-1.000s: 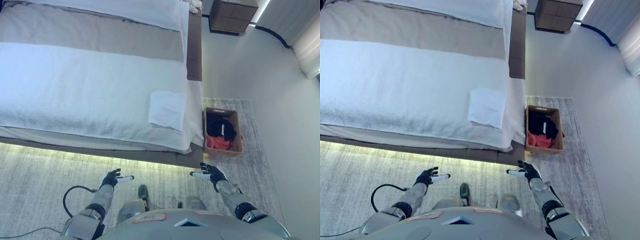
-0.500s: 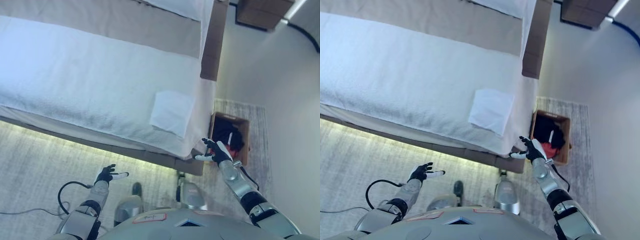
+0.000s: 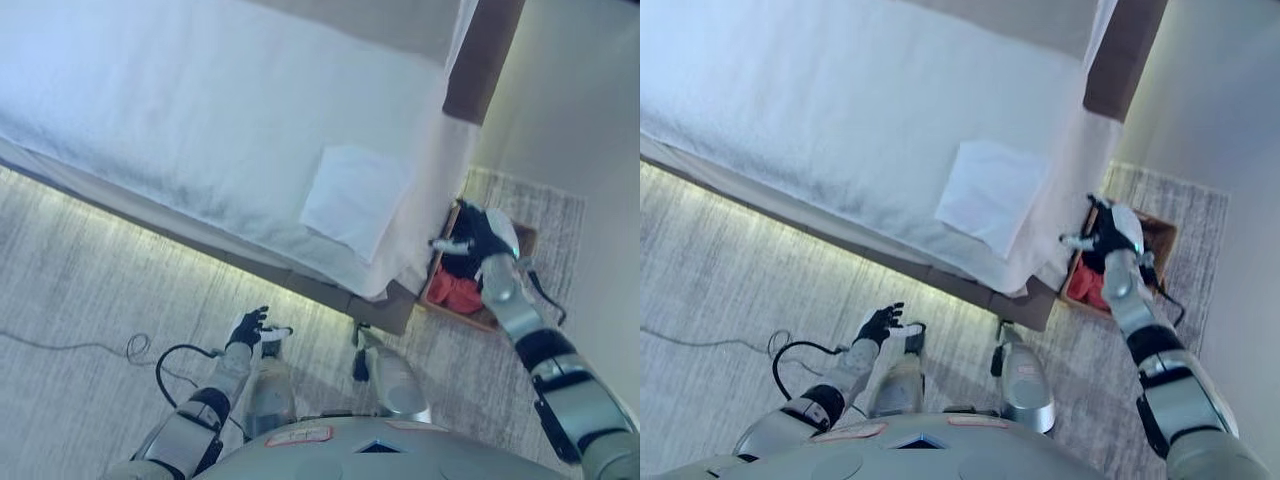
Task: Put the clothes on the bed into the basket.
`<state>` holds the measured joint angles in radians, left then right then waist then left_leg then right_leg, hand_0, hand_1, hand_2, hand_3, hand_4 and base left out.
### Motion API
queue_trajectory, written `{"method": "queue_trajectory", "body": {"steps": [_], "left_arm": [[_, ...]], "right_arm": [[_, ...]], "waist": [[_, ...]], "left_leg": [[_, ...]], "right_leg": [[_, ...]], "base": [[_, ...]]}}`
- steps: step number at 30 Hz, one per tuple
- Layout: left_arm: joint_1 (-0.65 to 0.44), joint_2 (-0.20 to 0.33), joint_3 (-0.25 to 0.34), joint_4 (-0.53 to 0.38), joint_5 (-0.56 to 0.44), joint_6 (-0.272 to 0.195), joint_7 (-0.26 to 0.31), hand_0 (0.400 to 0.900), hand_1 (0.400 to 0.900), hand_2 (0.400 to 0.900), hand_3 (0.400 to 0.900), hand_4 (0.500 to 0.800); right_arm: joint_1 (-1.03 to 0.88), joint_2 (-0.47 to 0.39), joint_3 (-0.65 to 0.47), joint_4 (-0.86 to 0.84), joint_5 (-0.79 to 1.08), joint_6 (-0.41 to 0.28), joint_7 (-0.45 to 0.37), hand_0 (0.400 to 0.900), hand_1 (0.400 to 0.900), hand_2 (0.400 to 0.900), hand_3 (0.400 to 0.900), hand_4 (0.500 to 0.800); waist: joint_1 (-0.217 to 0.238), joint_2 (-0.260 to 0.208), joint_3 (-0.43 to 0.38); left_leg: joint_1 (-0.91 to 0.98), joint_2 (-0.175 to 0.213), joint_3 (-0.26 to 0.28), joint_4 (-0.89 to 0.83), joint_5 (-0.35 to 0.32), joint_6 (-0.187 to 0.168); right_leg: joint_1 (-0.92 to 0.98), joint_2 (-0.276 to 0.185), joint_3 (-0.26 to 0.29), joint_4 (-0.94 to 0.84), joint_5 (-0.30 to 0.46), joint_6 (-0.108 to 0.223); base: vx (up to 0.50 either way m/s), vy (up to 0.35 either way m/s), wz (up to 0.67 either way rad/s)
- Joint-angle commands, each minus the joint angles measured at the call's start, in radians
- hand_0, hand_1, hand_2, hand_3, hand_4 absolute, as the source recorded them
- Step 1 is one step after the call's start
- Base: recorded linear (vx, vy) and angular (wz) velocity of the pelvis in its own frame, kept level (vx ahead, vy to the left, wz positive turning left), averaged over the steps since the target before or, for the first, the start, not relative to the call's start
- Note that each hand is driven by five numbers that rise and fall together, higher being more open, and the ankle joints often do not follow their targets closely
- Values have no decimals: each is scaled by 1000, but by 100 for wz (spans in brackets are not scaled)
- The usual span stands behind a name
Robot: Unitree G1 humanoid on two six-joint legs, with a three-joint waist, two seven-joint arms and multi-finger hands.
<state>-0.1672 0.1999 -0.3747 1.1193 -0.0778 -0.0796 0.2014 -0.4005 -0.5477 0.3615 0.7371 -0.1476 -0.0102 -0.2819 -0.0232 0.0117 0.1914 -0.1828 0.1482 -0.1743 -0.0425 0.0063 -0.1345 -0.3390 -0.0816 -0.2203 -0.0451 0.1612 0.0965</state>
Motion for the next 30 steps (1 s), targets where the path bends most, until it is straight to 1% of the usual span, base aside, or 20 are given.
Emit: {"method": "queue_trajectory", "body": {"steps": [1, 3, 4, 6, 7, 9, 12, 13, 14, 16, 17, 18, 19, 20, 21, 22, 24, 25, 26, 30], "left_arm": [[-51, 55, -13, -8, -31, -28, 50, 900, 900, 900, 900, 800], [-67, 50, -19, -5, -49, -26, 53, 900, 900, 900, 900, 800], [-89, 47, -26, 3, -65, -27, 59, 900, 900, 900, 900, 800], [-95, 53, -28, -14, -78, -29, 65, 900, 900, 900, 900, 800], [-115, 58, -38, -35, -94, -33, 68, 900, 900, 900, 900, 800], [-128, 61, -44, -35, -94, -32, 68, 900, 900, 900, 900, 800], [-174, 74, -55, -30, -105, -36, 82, 900, 900, 900, 900, 800], [-193, 84, -53, -30, -123, -37, 93, 900, 900, 900, 900, 800], [-194, 84, -52, -30, -123, -37, 93, 900, 900, 900, 900, 800], [-238, 93, -54, 1, -141, -35, 105, 900, 900, 900, 900, 800], [-250, 90, -63, 11, -143, -34, 107, 900, 900, 900, 900, 800], [-251, 90, -62, 11, -143, -34, 107, 900, 900, 900, 900, 800], [-263, 92, -70, 16, -143, -35, 109, 900, 900, 900, 900, 800], [-267, 89, -73, 21, -143, -35, 109, 900, 900, 900, 900, 800], [-267, 89, -72, 21, -143, -35, 108, 900, 900, 900, 900, 800], [-274, 86, -83, 33, -143, -35, 106, 900, 900, 900, 900, 800], [-280, 84, -86, 38, -142, -34, 106, 900, 900, 900, 900, 800], [-281, 84, -90, 38, -142, -33, 107, 900, 900, 900, 900, 800], [-283, 82, -92, 42, -141, -33, 107, 900, 900, 900, 900, 800], [-288, 79, -100, 39, -150, -35, 112, 900, 900, 900, 900, 800]], "right_arm": [[-142, 4, 30, -34, 62, -51, -51, 900, 900, 900, 900, 800], [-197, 23, 55, 0, 101, -56, -51, 900, 900, 900, 900, 800], [-251, 36, 85, 27, 120, -60, -53, 900, 900, 900, 900, 800], [-275, 35, 100, 19, 127, -61, -54, 900, 900, 900, 900, 800], [-318, 44, 116, 28, 147, -65, -54, 900, 900, 900, 900, 800], [-345, 45, 129, 43, 157, -66, -54, 900, 900, 900, 900, 800], [-423, 64, 158, 126, 179, -65, -61, 900, 900, 900, 900, 800], [-473, 71, 178, 177, 191, -60, -59, 900, 900, 900, 900, 800], [-474, 71, 179, 178, 192, -60, -59, 900, 900, 900, 900, 800], [-570, 92, 210, 269, 207, -49, -56, 900, 900, 900, 900, 800], [-600, 101, 224, 310, 211, -46, -50, 900, 900, 900, 900, 800], [-601, 101, 224, 311, 211, -47, -50, 900, 900, 900, 900, 800], [-657, 109, 243, 356, 225, -40, -43, 900, 900, 900, 900, 800], [-674, 115, 249, 382, 226, -39, -35, 900, 900, 900, 900, 800], [-675, 115, 250, 383, 226, -39, -35, 900, 900, 900, 900, 800], [-725, 133, 264, 439, 235, -30, -21, 900, 900, 900, 900, 800], [-745, 141, 265, 458, 244, -28, -19, 520, 520, 520, 520, 572], [-760, 145, 271, 470, 246, -24, -17, 520, 520, 520, 520, 572], [-770, 150, 281, 478, 245, -20, -9, 400, 400, 400, 400, 500], [-784, 174, 275, 499, 269, -16, -12, 400, 400, 400, 400, 500]], "waist": [[18, -60, 34], [22, -67, 48], [25, -72, 67], [27, -75, 80], [33, -81, 109], [34, -84, 118], [43, -87, 148], [52, -85, 164], [51, -85, 164], [62, -88, 191], [68, -88, 197], [67, -88, 198], [77, -93, 211], [80, -96, 217], [80, -96, 217], [89, -102, 225], [92, -106, 228], [96, -110, 229], [97, -114, 230], [101, -125, 227]], "left_leg": [[-16, -60, 51, -45, 33, 66], [-37, -58, 53, -45, 38, 64], [-59, -56, 53, -43, 42, 64], [-79, -55, 49, -35, 45, 63], [-118, -54, 42, -12, 45, 64], [-141, -57, 36, 5, 44, 65], [-195, -69, 24, 36, 44, 68], [-219, -75, 14, 40, 47, 69], [-220, -75, 14, 40, 47, 69], [-254, -82, 8, 46, 57, 67], [-264, -85, 5, 48, 58, 66], [-264, -85, 5, 49, 58, 66], [-284, -92, 3, 58, 60, 66], [-294, -96, -1, 66, 61, 66], [-295, -96, -1, 66, 61, 66], [-311, -103, -3, 78, 60, 67], [-319, -107, -3, 84, 59, 67], [-321, -108, -5, 85, 59, 68], [-325, -109, -8, 86, 60, 68], [-318, -111, -13, 66, 70, 66]], "right_leg": [[-89, -50, 70, 191, -86, 15], [-112, -48, 72, 188, -80, 15], [-145, -50, 76, 200, -79, 16], [-168, -54, 78, 215, -80, 15], [-210, -61, 75, 249, -84, 13], [-227, -66, 76, 259, -84, 13], [-258, -82, 68, 269, -78, 15], [-270, -91, 63, 266, -72, 16], [-270, -91, 62, 266, -72, 16], [-291, -99, 59, 261, -61, 18], [-292, -101, 58, 256, -58, 18], [-292, -101, 57, 256, -58, 18], [-300, -105, 53, 251, -50, 19], [-302, -107, 53, 247, -47, 18], [-303, -107, 53, 247, -47, 19], [-303, -110, 50, 235, -39, 19], [-304, -110, 50, 229, -35, 19], [-302, -111, 49, 222, -31, 19], [-298, -111, 48, 211, -27, 20], [-274, -105, 41, 173, -18, 22]], "base": [[-66, -30, -7], [-57, 2, -3], [-91, 27, 0], [-99, 21, 4], [-81, 15, 6], [-86, 17, 12], [-83, 37, 19], [-54, 28, 22], [-55, 37, 22], [-49, 48, 15], [-26, 36, 11], [-18, 31, 13], [-14, 36, 9], [-14, 36, 9], [8, 39, 8], [9, 28, 6], [7, 17, 3], [20, 15, 4], [34, 27, 3], [38, 16, 4]]}}
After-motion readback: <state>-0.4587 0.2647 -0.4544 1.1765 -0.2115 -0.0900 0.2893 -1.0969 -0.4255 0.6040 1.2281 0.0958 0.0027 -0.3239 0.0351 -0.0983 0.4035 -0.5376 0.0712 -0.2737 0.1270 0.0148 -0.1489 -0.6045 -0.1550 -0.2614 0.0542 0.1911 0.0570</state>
